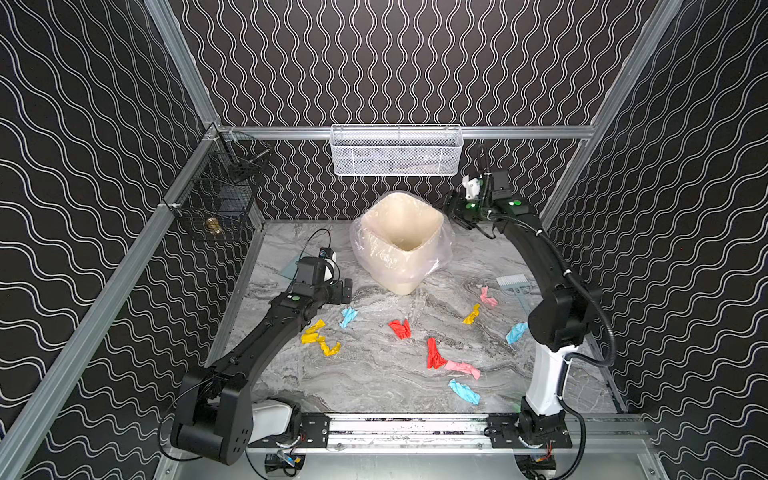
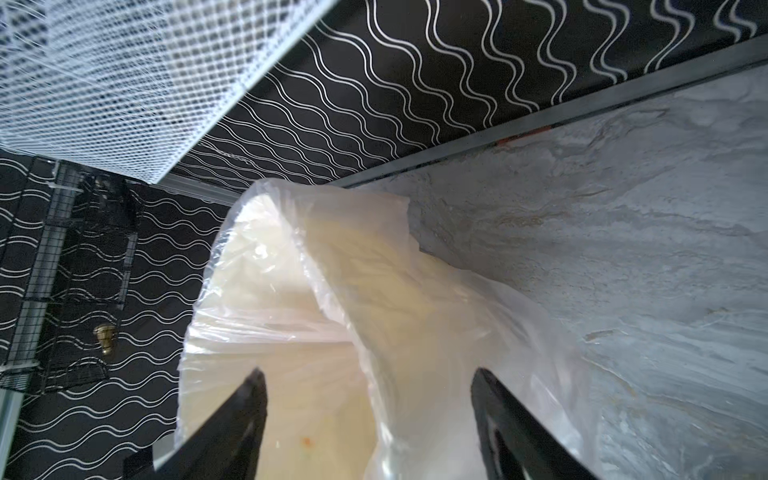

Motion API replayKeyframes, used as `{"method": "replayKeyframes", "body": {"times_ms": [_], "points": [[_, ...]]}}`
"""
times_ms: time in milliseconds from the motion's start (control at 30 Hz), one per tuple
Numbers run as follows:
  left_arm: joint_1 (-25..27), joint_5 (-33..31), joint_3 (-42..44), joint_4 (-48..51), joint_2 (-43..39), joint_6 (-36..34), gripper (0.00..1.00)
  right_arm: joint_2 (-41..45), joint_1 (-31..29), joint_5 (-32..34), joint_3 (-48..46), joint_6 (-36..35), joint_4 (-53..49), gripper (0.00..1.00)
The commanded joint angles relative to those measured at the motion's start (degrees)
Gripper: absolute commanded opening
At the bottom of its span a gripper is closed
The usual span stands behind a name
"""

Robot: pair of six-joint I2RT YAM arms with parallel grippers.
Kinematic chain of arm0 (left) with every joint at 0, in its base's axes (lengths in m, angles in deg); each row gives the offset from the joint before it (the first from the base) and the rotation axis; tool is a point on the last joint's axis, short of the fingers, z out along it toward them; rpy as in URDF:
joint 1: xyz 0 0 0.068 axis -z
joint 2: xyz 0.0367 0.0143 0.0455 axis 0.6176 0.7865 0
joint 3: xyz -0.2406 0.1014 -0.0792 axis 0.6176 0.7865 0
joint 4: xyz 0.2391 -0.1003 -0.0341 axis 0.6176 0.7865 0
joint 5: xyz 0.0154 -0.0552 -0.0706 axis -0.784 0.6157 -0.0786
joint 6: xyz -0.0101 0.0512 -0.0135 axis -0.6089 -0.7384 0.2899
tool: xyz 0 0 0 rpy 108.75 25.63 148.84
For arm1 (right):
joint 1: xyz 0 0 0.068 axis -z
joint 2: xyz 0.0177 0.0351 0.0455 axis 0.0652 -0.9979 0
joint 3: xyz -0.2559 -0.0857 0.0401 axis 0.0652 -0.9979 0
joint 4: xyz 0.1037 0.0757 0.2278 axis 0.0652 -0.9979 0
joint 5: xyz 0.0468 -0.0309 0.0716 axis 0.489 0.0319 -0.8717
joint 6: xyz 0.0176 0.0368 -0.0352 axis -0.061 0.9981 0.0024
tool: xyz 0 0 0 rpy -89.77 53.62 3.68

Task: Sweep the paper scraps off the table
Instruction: 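Lower the right gripper onto the light-blue brush handle and close it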

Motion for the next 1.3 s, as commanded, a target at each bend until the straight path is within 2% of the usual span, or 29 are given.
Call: {"method": "replayKeyframes", "body": {"times_ms": [0,233,467,633,833,1267], "points": [[-0.06,0.65,-0.22,0.55,0.13,0.30,0.99,3.38,0.74,0.05,-2.22,-1.37,-1.97,0.81],[0.00,1.82,0.30,0.49,-0.20,1.46,0.99,15.49,6.45,1.96,-14.60,-5.07,-3.97,0.82],[0.19,3.53,1.15,-0.10,0.12,2.49,0.99,24.82,21.69,4.14,-33.95,-10.78,-4.00,0.75],[0.22,4.50,1.60,-0.37,0.88,2.56,0.99,23.21,28.40,9.80,-40.78,-15.22,-4.28,0.67],[0.48,5.20,2.06,-0.72,1.72,3.17,0.99,16.29,29.51,15.47,-44.61,-19.23,-2.54,0.66],[0.55,5.19,2.89,-0.67,1.58,3.45,0.99,9.92,33.45,13.36,-50.38,-19.27,2.62,0.60]]}}
